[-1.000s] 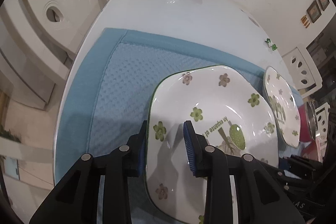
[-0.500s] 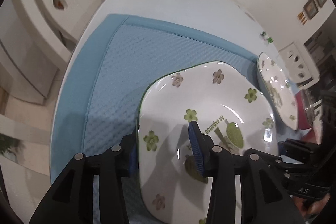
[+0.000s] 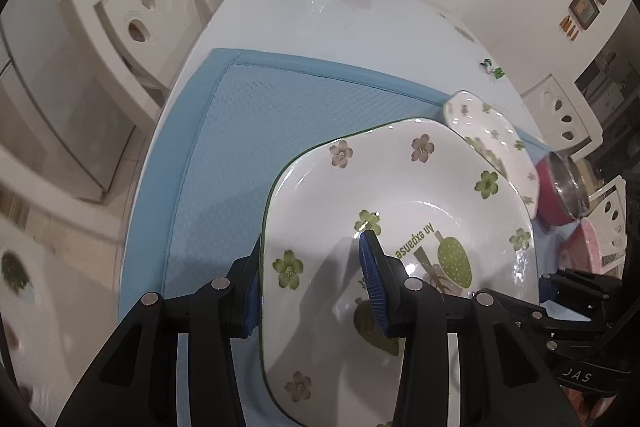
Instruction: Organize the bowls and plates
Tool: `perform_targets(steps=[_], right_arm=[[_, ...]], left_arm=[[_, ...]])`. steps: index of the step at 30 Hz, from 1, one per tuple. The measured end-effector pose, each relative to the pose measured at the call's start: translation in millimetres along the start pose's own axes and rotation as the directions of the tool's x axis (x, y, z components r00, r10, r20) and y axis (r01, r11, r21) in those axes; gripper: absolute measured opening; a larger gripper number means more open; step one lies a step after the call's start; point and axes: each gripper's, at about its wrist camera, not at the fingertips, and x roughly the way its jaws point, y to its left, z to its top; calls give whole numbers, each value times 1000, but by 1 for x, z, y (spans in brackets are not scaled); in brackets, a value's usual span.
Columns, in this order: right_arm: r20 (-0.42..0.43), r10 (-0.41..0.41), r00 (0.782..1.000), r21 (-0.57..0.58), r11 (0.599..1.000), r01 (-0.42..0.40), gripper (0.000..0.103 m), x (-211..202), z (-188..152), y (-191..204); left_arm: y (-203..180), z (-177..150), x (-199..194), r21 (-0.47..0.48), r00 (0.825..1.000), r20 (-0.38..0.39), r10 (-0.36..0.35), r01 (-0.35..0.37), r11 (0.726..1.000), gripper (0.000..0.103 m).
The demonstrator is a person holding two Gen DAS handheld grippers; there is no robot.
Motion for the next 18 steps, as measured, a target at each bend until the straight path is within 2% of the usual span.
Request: perform_targets(steps=[9, 18], right_arm=[[0, 0, 1000, 72, 997, 0, 34, -51, -61, 1], [-8, -39, 999, 100, 994, 40, 34, -85, -124, -12]], left_arm=[[-38, -52, -53, 19, 1000, 13, -11, 10, 1000, 39], [-64, -106, -73, 31, 999, -20, -47, 47, 998, 39]])
